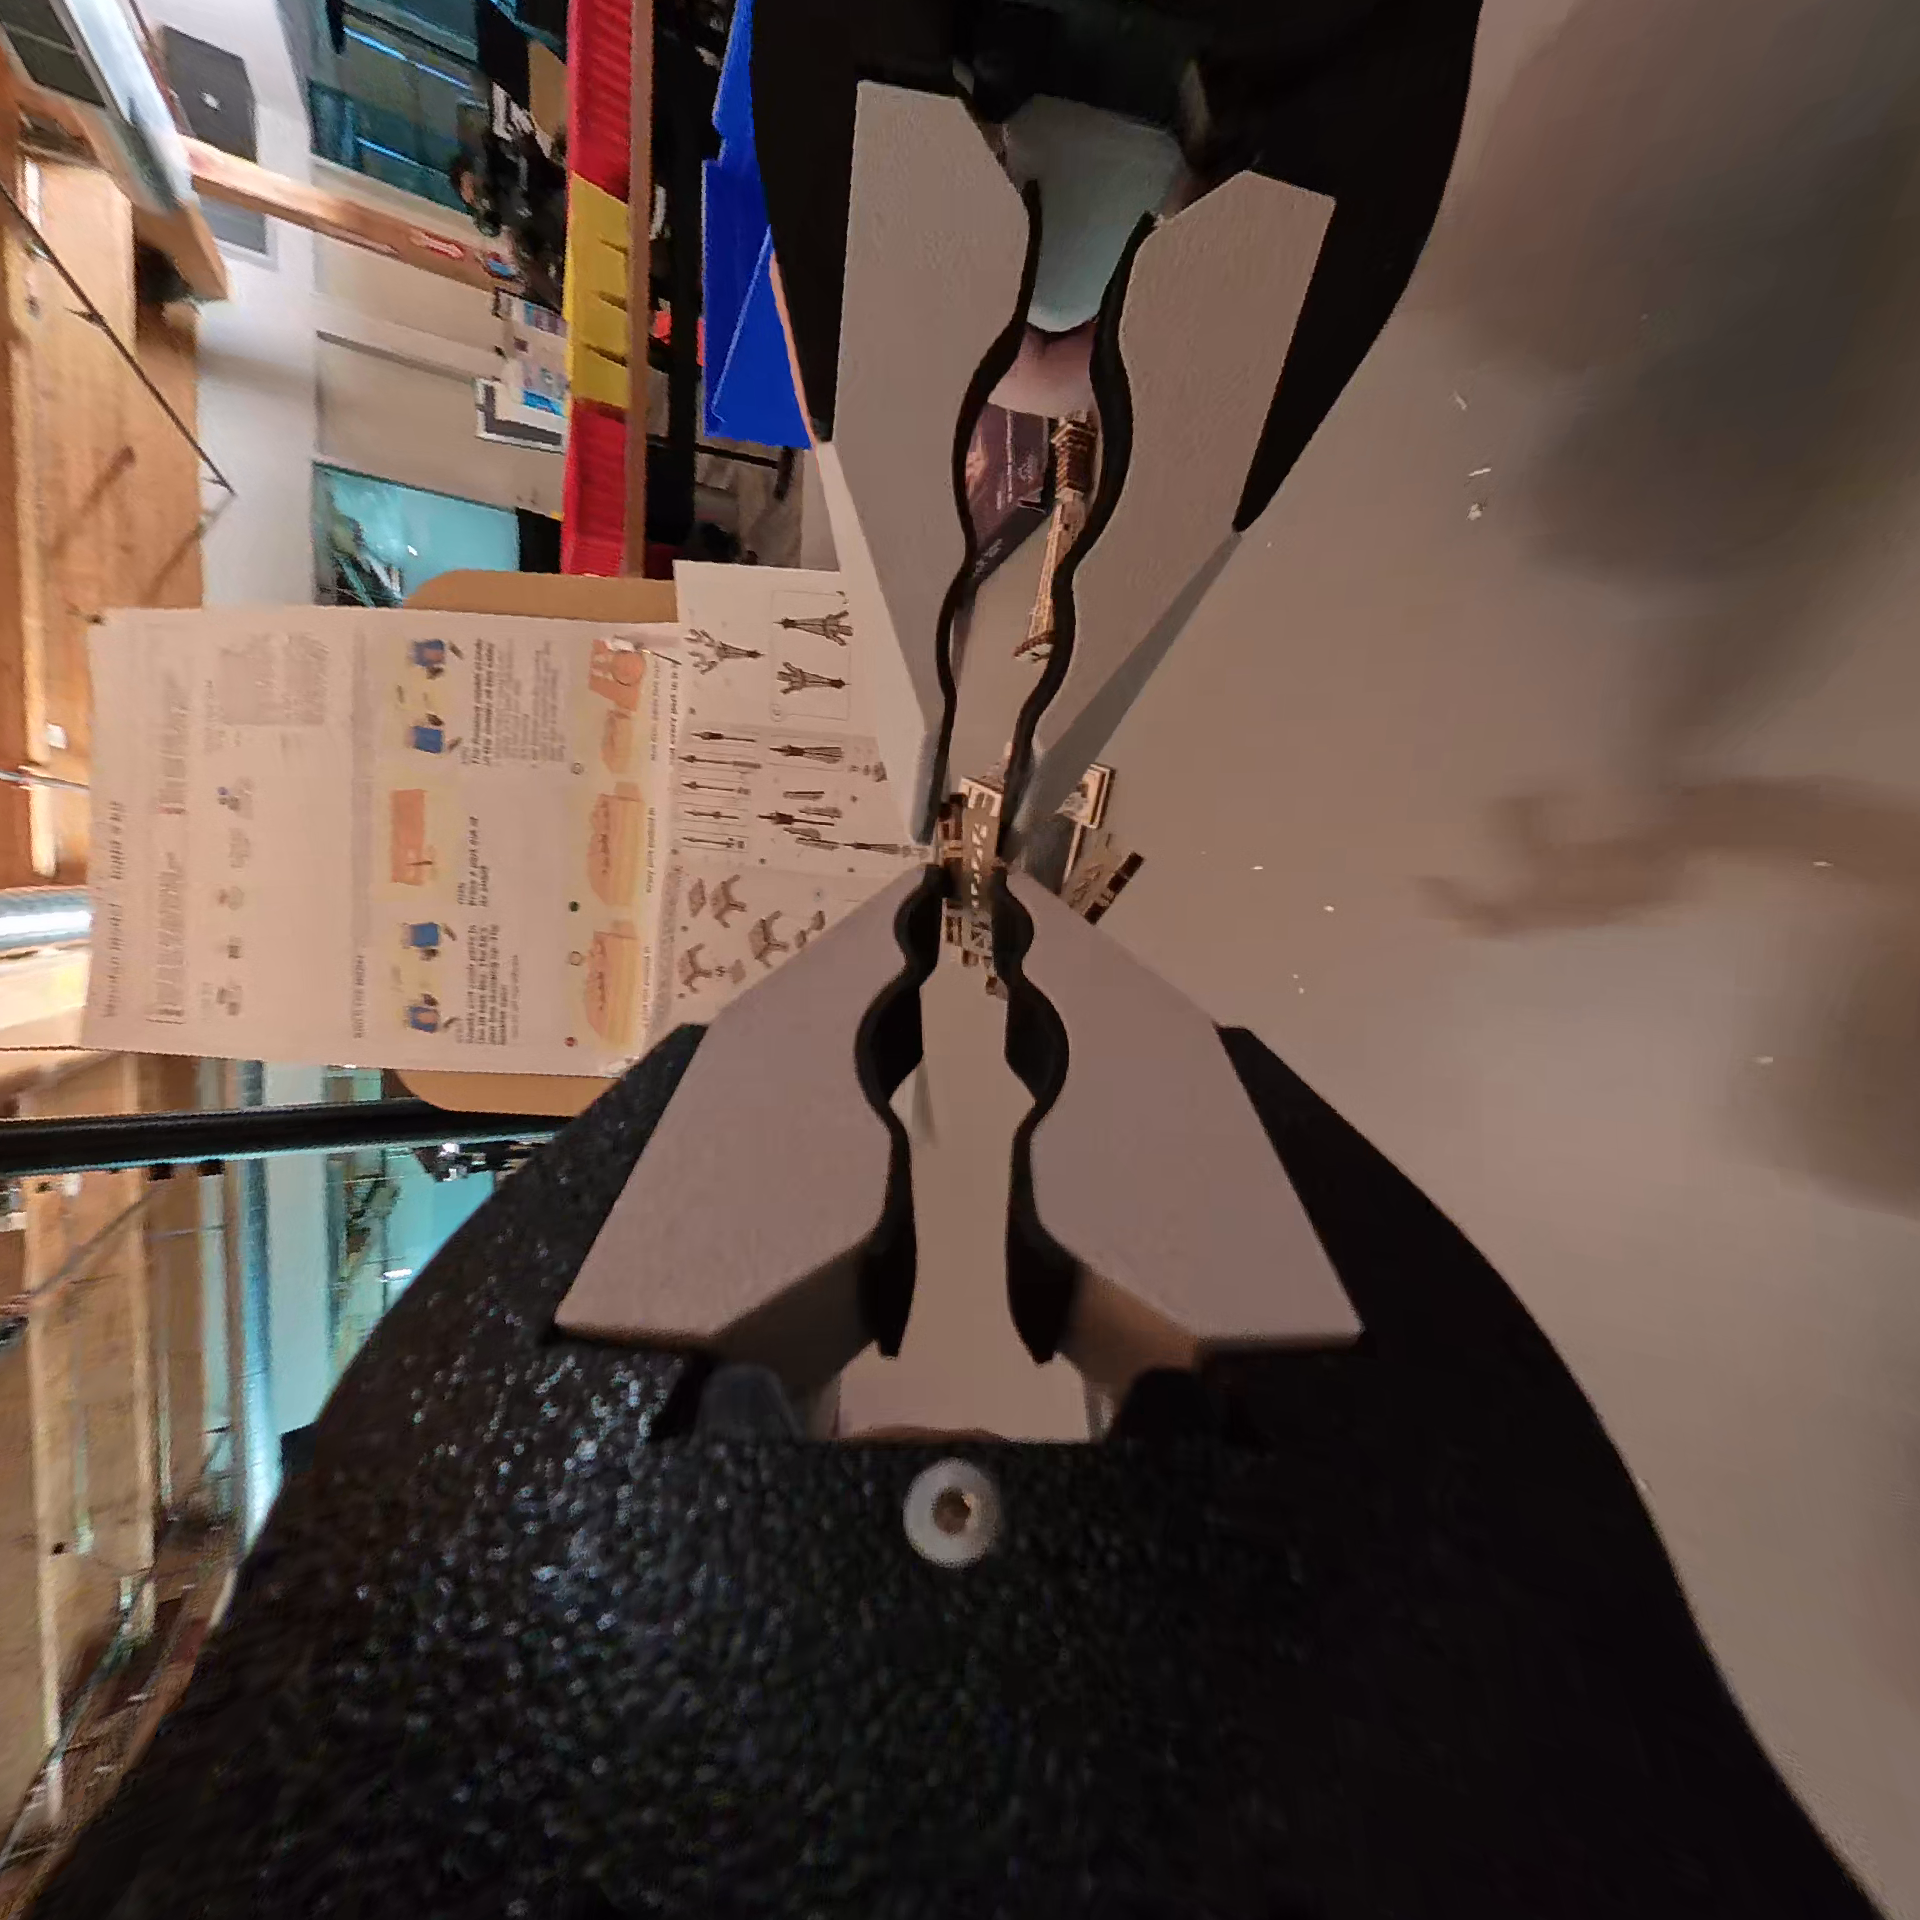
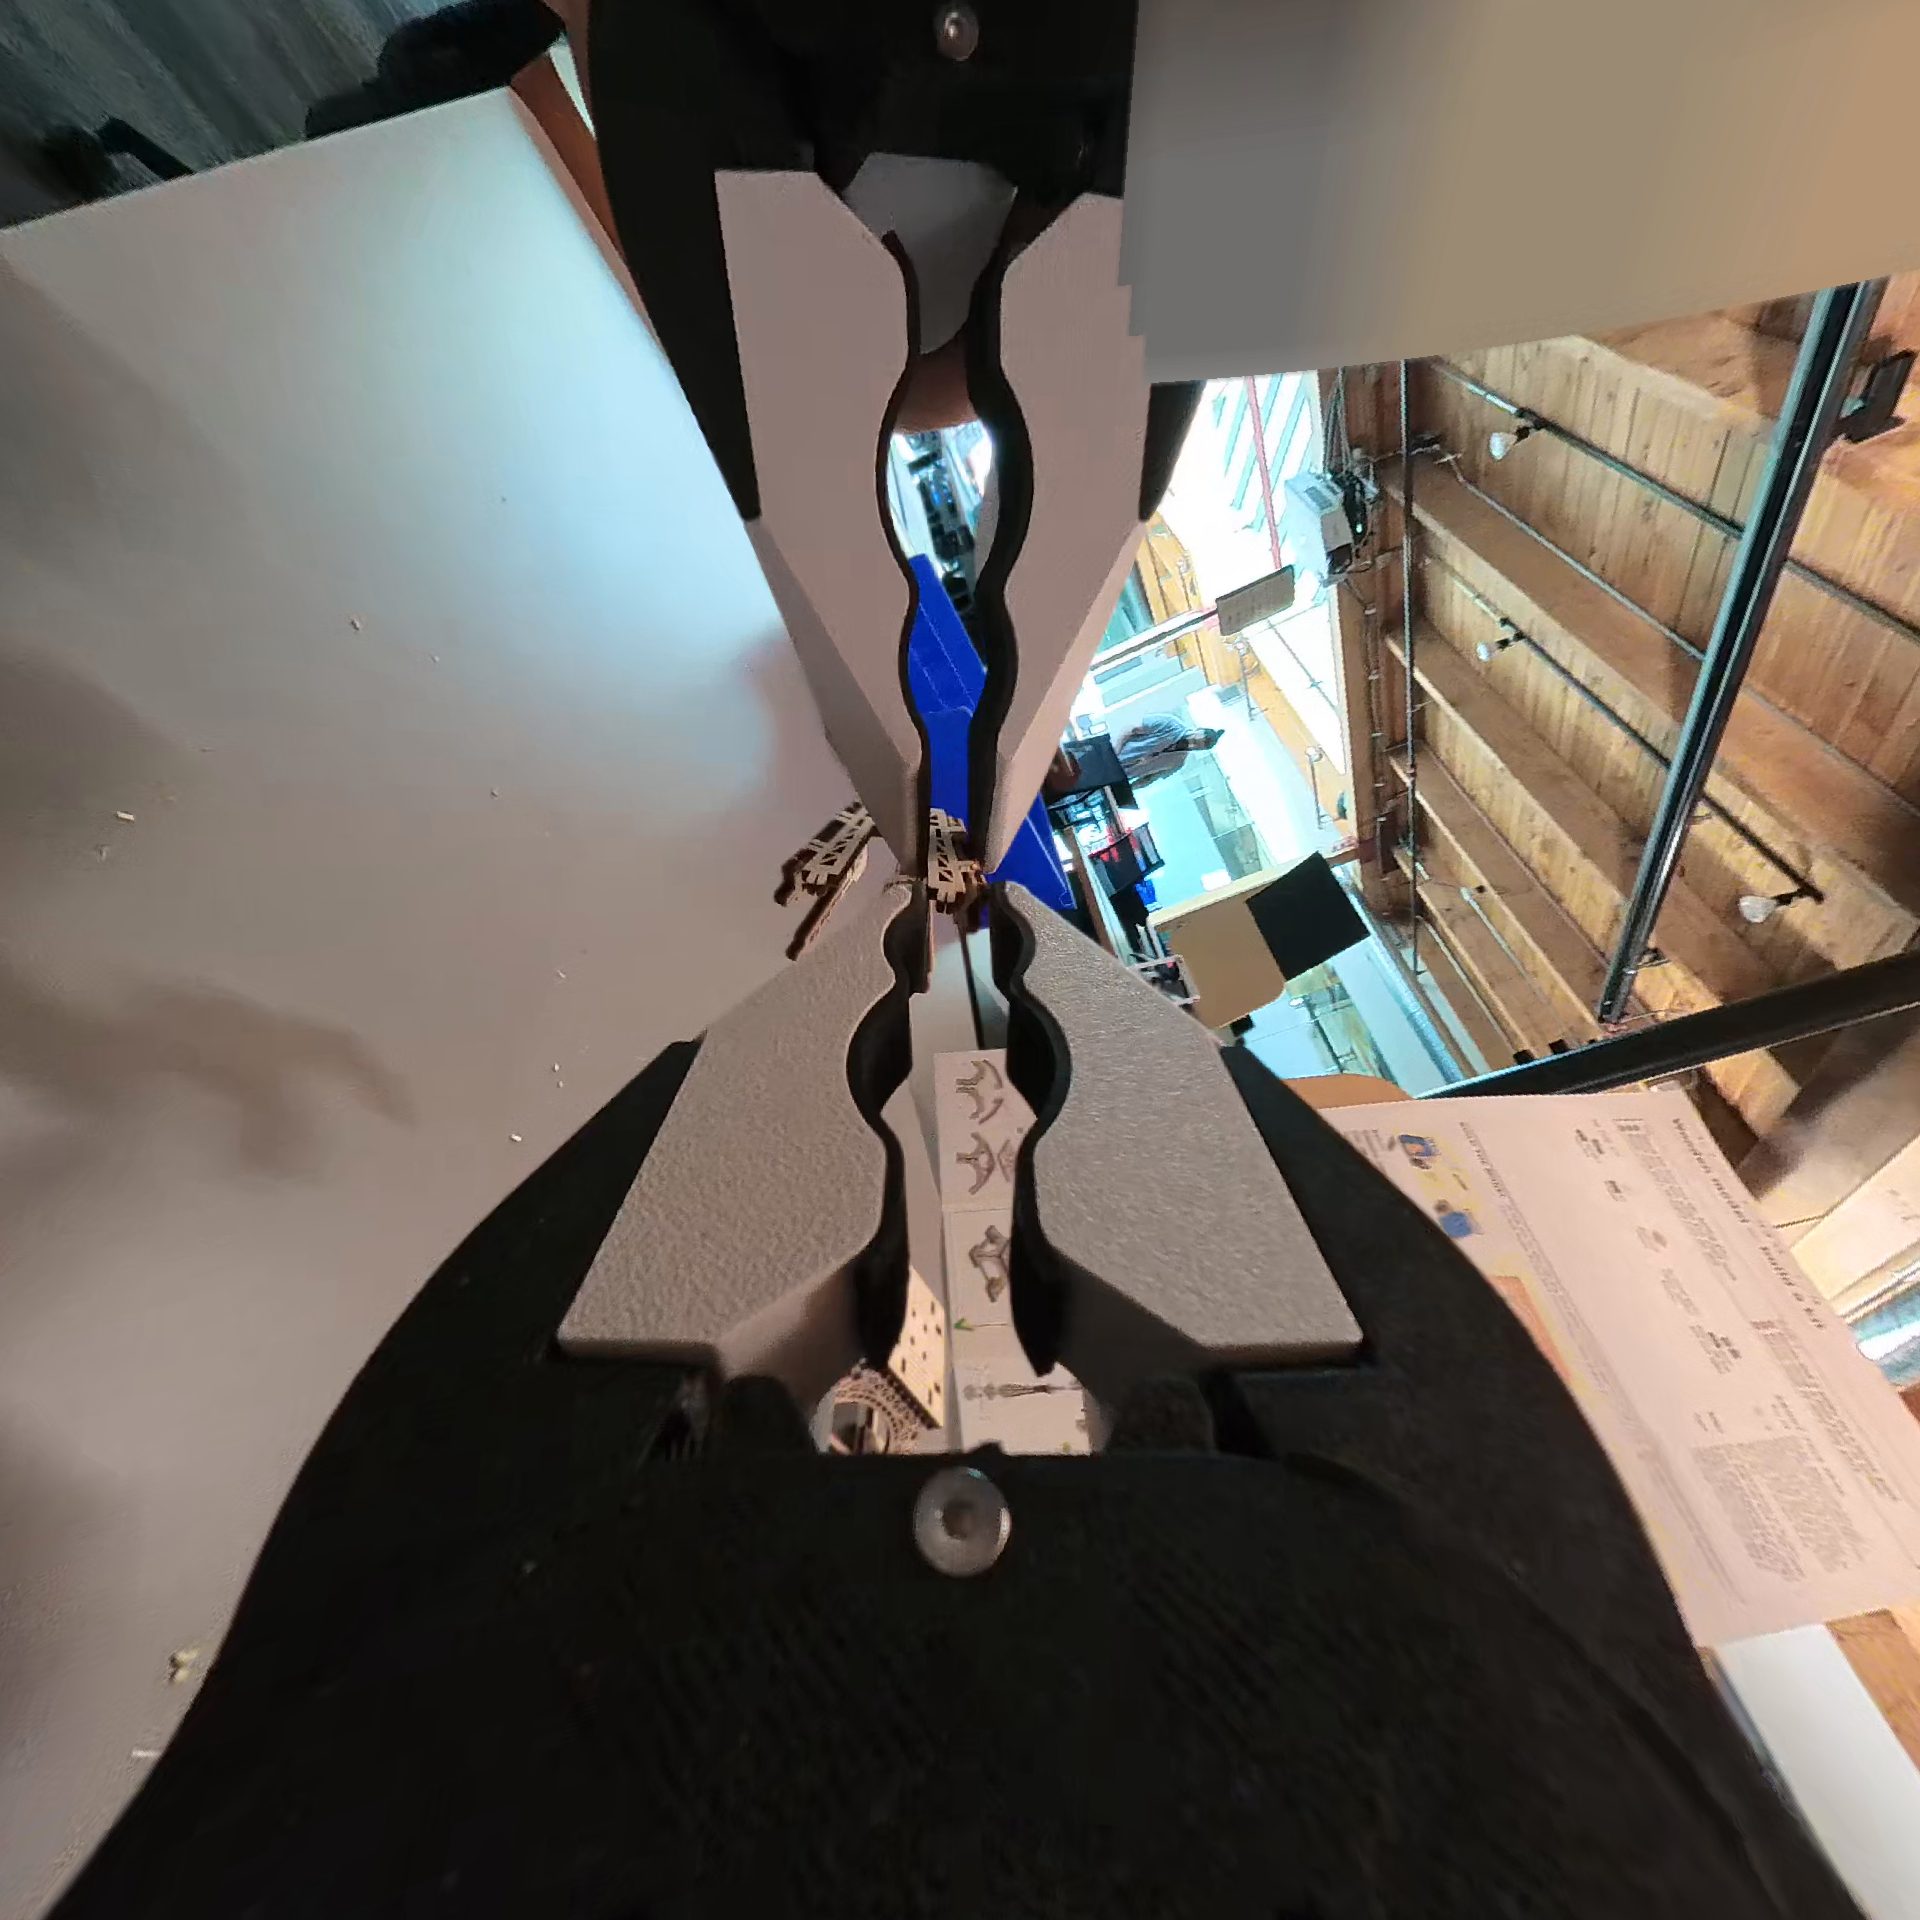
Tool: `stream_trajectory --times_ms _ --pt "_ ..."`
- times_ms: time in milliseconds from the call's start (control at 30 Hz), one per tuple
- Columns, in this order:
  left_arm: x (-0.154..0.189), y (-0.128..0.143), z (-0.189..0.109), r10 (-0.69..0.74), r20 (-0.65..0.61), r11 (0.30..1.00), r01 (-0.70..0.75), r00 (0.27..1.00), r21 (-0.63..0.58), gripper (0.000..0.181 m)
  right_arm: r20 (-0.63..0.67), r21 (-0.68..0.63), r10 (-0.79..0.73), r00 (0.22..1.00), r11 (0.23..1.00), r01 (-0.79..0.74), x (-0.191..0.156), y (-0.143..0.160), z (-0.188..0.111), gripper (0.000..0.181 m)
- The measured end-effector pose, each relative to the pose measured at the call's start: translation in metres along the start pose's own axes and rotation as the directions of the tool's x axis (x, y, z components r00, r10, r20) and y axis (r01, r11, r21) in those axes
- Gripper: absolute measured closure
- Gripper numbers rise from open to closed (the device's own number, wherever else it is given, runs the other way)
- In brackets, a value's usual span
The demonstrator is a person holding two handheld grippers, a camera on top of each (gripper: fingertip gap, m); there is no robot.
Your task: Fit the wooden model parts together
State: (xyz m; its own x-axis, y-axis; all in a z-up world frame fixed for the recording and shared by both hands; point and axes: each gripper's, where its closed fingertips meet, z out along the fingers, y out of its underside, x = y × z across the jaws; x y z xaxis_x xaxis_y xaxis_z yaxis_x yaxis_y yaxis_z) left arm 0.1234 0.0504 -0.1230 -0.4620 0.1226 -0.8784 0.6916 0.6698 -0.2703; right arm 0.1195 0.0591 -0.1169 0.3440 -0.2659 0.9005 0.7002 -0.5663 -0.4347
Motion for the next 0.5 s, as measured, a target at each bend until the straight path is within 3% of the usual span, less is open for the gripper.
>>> stream_trajectory --times_ms 500 --pt "-0.015 -0.008 -0.01 -0.03 0.089 0.995 0.021 0.996 0.095 0.173 -0.087 0.028 -0.052 0.995 0.998 0.054 0.015 -0.013 -0.004 0.174"
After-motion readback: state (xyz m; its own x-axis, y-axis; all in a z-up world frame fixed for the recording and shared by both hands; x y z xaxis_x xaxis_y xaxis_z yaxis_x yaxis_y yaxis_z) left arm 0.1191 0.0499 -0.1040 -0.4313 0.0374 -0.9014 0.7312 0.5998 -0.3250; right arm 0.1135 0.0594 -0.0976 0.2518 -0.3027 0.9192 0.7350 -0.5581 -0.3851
